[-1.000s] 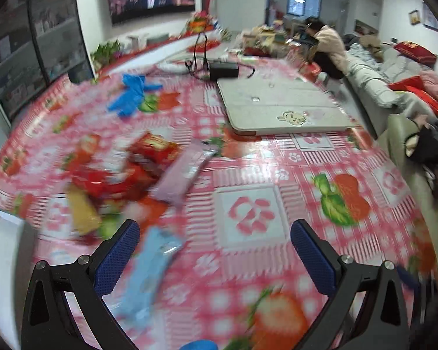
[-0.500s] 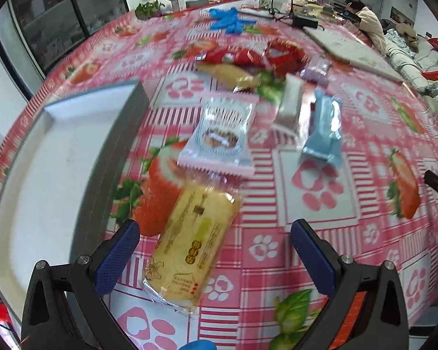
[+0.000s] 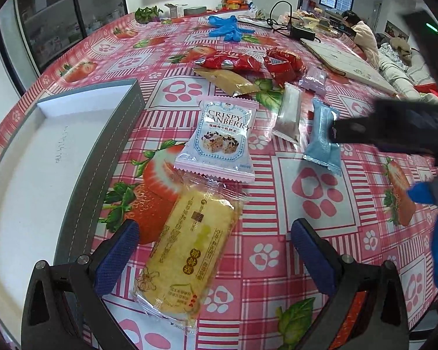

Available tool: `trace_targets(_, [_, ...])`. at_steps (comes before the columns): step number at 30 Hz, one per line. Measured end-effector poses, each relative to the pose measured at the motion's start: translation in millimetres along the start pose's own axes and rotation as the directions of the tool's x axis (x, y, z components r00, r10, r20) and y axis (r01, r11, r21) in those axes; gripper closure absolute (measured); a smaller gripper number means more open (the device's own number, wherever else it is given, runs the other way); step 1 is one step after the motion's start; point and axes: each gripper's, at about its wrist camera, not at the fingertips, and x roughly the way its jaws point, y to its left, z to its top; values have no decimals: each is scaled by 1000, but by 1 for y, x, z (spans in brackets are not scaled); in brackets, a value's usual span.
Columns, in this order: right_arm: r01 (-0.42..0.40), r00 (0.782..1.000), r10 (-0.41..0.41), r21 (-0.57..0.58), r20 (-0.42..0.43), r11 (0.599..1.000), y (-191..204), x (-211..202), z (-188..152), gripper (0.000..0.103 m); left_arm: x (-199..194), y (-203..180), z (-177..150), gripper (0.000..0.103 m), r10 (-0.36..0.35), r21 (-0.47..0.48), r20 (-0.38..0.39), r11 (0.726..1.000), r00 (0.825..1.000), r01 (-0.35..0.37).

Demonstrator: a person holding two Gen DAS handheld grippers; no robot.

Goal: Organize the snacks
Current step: 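Move both tools over the snacks, right tool toward the blue wrapped bar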

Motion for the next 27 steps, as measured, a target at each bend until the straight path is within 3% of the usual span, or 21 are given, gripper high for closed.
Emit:
trace_targets(5, [88,996,-89,-71,-17,994,23,16,10,2,4,-7,0,0,-1,3,1,1000,1000,1])
trace_targets(6, [97,995,-98,-86,-11,992,23,15,9,9,6,-8,1,0,-1,1,1,1000,1000,1])
trace_targets(8, [146,989,-144,-140,20,979,23,11,4,32,12,-13,3,0,4,-6,5,1000,1000,-4])
trace_targets(10, [129,992,-124,-168,37,977,14,0,-3,65,20,-21,5,2,5,-12,8,1000,1000,-4])
trace_targets(12, [102,995,-99,-151,26,983,-5,-9,-11,71,23,-29,5,16,-3,-6,21,1000,1000,3])
trace_targets(15, [118,993,-115,-116,35,986,-33,-20,-25,71,22,-44,3,39,-21,39,44,999,999,20])
trace_targets(17, [129,991,-127,-87,32,988,-49,-31,-37,71,23,-49,2,41,-20,46,55,999,998,17])
trace_targets(19, [111,994,-110,-61,25,992,-66,-41,-50,68,25,-47,1,40,-16,34,67,999,998,14])
trace_targets(20, [100,995,-98,-52,24,994,-70,-45,-53,62,27,-47,2,33,-9,30,69,1000,998,7])
trace_targets(21, [98,995,-97,-42,24,994,-74,-47,-55,34,29,-44,3,24,8,24,64,1000,998,-9])
trace_targets(22, [115,993,-113,-39,38,993,-77,-50,-56,14,30,-41,4,22,12,13,59,1000,998,-13])
trace_targets(24, [155,986,-151,-45,78,987,-74,-50,-51,14,34,-35,6,22,0,-15,46,1000,999,1])
trace_targets(27, [144,987,-142,-23,79,989,-72,-42,-40,14,37,-37,8,19,14,-4,40,1000,999,-13])
